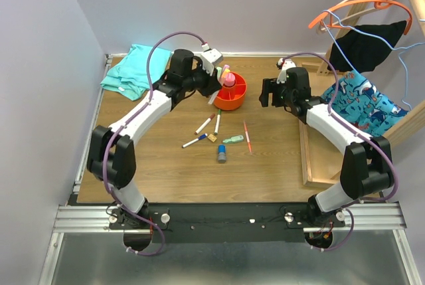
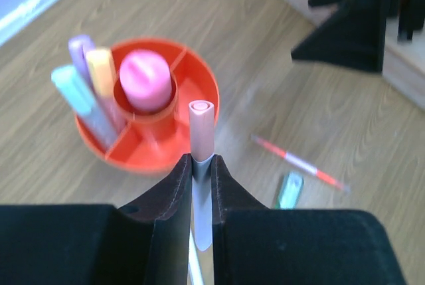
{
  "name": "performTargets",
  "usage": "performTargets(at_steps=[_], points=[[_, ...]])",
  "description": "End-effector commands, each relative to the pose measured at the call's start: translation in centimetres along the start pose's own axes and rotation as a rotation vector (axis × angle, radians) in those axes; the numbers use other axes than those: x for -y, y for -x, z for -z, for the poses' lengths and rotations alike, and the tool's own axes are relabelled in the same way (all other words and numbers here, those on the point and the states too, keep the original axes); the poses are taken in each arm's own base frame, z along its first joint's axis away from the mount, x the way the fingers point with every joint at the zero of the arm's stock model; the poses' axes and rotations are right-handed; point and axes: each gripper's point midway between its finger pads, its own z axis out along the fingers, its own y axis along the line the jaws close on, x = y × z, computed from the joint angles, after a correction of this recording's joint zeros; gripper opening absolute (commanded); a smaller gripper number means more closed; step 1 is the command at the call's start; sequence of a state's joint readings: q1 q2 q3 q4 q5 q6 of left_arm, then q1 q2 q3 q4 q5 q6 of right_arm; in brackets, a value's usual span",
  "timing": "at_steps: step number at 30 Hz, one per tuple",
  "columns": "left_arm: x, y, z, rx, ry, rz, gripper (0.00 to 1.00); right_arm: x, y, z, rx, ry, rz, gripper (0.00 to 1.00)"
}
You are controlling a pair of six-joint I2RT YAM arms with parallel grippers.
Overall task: Sort the stationery into containers
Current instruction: Place the pen in the storage box.
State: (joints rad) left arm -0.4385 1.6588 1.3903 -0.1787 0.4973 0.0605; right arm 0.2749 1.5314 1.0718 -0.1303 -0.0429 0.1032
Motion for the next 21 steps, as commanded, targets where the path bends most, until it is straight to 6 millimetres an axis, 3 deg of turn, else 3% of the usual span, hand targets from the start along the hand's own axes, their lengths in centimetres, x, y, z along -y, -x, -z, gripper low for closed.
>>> performTargets(at_steps=[1,5,7,13,21], points=[[-1.3,4.3,-3.1,0.227,-0.053,0.032,0.13,0.4,1.1,0.2,0.02,-0.019,0.018,0.88],[-3.0,4.2,-5.3,0.249,-0.025,0.056,0.13,0.6,0.5,0.3,0.008,-0.025,0.019,0.88],[-3.8,4.8,-5.8,0.267,0.001,0.054,0.13,0.7,0.0,0.4,-0.004,-0.029,0.021,0.88],[-5.5,4.1,-7.1,0.264,0.045,0.061,0.13,0.8,-0.9,0.5,-0.022,-0.034,0.023,0.88],[-7.1,1.3,-7.7,0.237,0.07,0.098,0.13,1.0,-1.2,-0.5,-0.043,-0.04,0.023,0.88]])
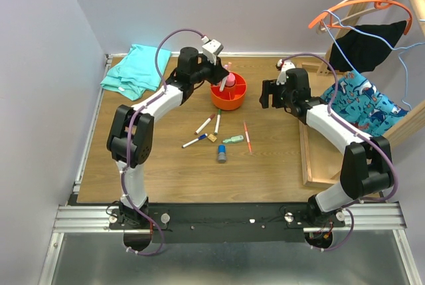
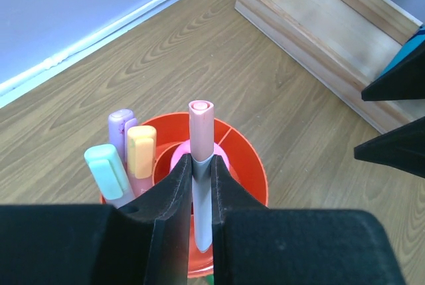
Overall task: Sort the stationery into containers
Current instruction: Place the pen in the storage box.
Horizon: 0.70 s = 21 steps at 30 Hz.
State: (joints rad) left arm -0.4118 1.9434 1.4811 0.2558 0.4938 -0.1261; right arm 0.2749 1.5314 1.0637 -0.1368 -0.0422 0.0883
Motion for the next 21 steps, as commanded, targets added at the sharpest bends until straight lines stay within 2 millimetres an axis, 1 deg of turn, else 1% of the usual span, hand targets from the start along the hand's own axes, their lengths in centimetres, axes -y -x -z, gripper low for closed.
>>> performTargets(at_steps=[1,3,4,7,10,14,18,19,21], points=[[-2.2,-1.0,0.0,0.027,0.044,0.023,0.13,0.9,-0.5,-0.5,-0.029,-0.04,0.015,0.88],[-2.5,-1.4,0.1,0.036,0.039,0.039,0.13,0.9,-0.5,-0.7,-0.035,-0.04,0.018,0.88],[-2.8,-1.6,0.2,0.05,0.039,0.042,0.13,1.0,-0.9,-1.0,-0.052,-0.043,0.018,0.88],[-2.8,-1.8,0.2,0.06,0.025,0.054,0.13,0.9,-1.4,-1.5,-0.074,-0.038,0.017,0.88],[-2.7,-2.0,0.1,0.061,0.017,0.063,0.15,0.8,-1.3,-1.7,-0.076,-0.031,0.011,0.88],[-2.7,-2.7,0.2,0.05,0.017,0.078,0.21,0.7,-1.6,-2.2,-0.085,-0.028,0.008,0.88],[-2.6,-3.2,0.6,0.041,0.018,0.082,0.27,0.7,-1.0,-2.4,-0.072,-0.026,0.007,0.88],[-2.7,-3.6,0.8,0.032,0.019,0.088,0.29,0.7,-1.0,-2.4,-0.07,-0.027,0.012,0.88],[-2.5,-3.7,1.1,0.028,0.018,0.088,0.29,0.8,-0.9,-2.4,-0.068,-0.029,0.012,0.88]])
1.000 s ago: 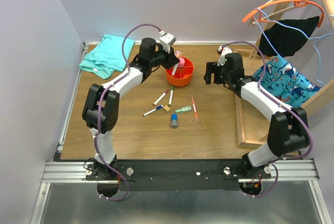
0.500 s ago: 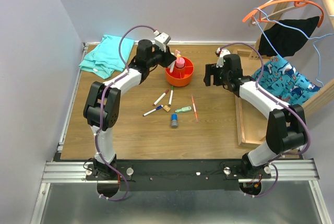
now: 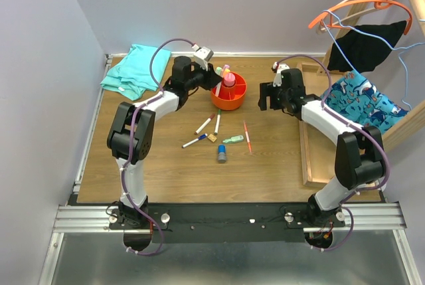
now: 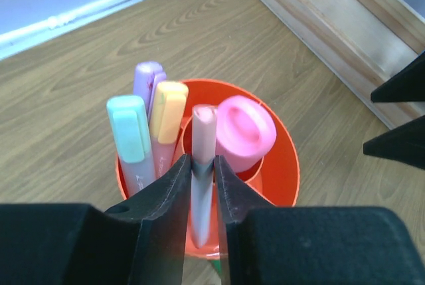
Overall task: Sort the stationery into containers
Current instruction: Place the pen in the storage box, then pick up the pen from the center of the board.
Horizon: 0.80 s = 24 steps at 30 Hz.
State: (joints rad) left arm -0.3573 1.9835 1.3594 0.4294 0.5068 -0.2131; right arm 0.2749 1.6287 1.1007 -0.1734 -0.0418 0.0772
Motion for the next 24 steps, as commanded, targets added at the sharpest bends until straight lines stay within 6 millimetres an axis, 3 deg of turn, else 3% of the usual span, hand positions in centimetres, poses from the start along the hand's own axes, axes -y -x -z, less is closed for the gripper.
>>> performTargets(at_steps=[1,7,11,12,14,15,16,18,19,21,22,24], points=[[0.4,-0.5,0.8,-0.002,-0.018,0.0,0.3,0.4,1.4,-0.2,0.027,-0.021,0.005,0.88],[0.4,-0.5,2.0,-0.019,0.011,-0.026,0.38,0.3,1.4,-0.1,0.031,-0.013,0.006,0.88],[1.1,2.1,3.4,0.004,0.01,-0.047,0.39,0.2,1.9,0.2,0.049,-0.009,0.007,0.88],[1.5,3.6,4.2,0.023,0.009,-0.075,0.4,0.2,1.8,0.3,0.049,-0.01,0.005,0.88],[2.0,3.0,5.4,-0.025,0.012,-0.054,0.41,0.2,2.0,0.4,0.061,-0.008,0.005,0.88],[2.5,3.7,6.4,-0.027,0.006,-0.056,0.42,0.1,1.9,0.5,0.062,-0.006,0.005,0.88],[2.9,1.9,7.3,-0.1,0.006,-0.029,0.43,0.1,1.9,0.5,0.065,-0.003,0.006,0.88],[3.4,1.1,8.9,-0.169,0.023,-0.019,0.45,0.0,2.1,0.8,0.074,0.001,0.003,0.88],[3.6,-1.5,10.2,-0.283,0.044,0.02,0.46,-0.2,2.0,0.9,0.073,0.008,0.001,0.88],[2.3,-3.7,11.7,-0.399,0.165,0.022,0.47,-0.2,2.1,1.1,0.078,0.011,-0.004,0.88],[2.2,-6.6,13.6,-0.55,0.196,0.026,0.47,-0.3,2.1,1.3,0.082,0.018,-0.008,0.88],[2.2,-8.5,14.8,-0.626,0.207,0.028,0.45,-0.5,2.0,1.3,0.08,0.024,-0.014,0.88]])
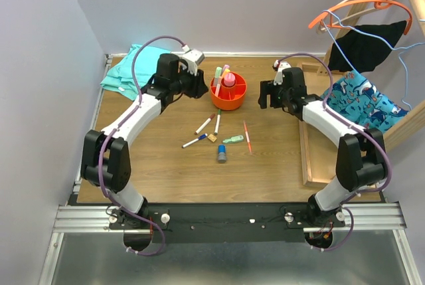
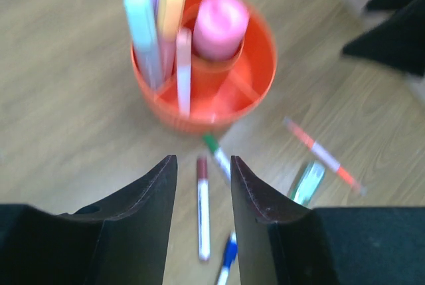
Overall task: Sort the stationery into containers
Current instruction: Pick up the pen from the center of the board.
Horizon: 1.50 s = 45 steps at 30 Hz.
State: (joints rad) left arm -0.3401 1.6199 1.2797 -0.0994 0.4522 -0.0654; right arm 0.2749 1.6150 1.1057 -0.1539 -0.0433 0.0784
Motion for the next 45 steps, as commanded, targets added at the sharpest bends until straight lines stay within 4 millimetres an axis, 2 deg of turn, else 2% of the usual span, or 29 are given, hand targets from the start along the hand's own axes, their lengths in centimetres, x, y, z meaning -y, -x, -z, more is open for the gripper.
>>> performTargets(at_steps=[1,5,8,9,11,12,13,19,25,34,38,45], points=[[-1.3,-10.9,3.0,-0.428,0.107,-0.001,0.45,-0.3,0.7,0.9,0.039,0.019,-0.018,0.88],[-1.0,-12.2,2.5,-0.467,0.101,-0.113,0.45,-0.6,0.7,0.7,0.036,0.031,-0.024,0.88],[-0.9,-12.5,1.4,-0.492,0.102,-0.16,0.45,-0.7,0.8,0.8,0.042,0.036,-0.031,0.88],[-0.8,-12.0,0.9,-0.484,0.1,-0.173,0.44,-0.7,1.0,0.8,0.048,0.038,-0.031,0.88],[-0.5,-13.1,-0.1,-0.525,0.088,-0.194,0.44,-0.7,0.9,0.9,0.05,0.036,-0.031,0.88],[-0.4,-12.8,-0.5,-0.53,0.088,-0.203,0.44,-0.7,0.9,1.0,0.052,0.039,-0.032,0.88],[-0.4,-13.8,-1.1,-0.564,0.085,-0.197,0.44,-0.8,0.8,1.0,0.052,0.04,-0.034,0.88],[-0.2,-14.9,-3.2,-0.603,0.094,-0.213,0.43,-1.0,0.6,1.8,0.062,0.051,-0.046,0.88],[-1.0,-16.1,-4.3,-0.63,0.107,-0.216,0.42,-0.8,0.5,2.5,0.069,0.041,-0.045,0.88],[-1.1,-17.7,-5.8,-0.672,0.09,-0.225,0.4,-0.6,0.1,2.6,0.07,0.03,-0.036,0.88],[-1.0,-18.2,-6.2,-0.687,0.074,-0.227,0.35,-0.5,-0.1,2.7,0.072,0.027,-0.037,0.88],[0.5,-19.7,-5.5,-0.748,-0.013,-0.188,0.15,-0.2,-0.3,2.8,0.068,0.019,-0.038,0.88]])
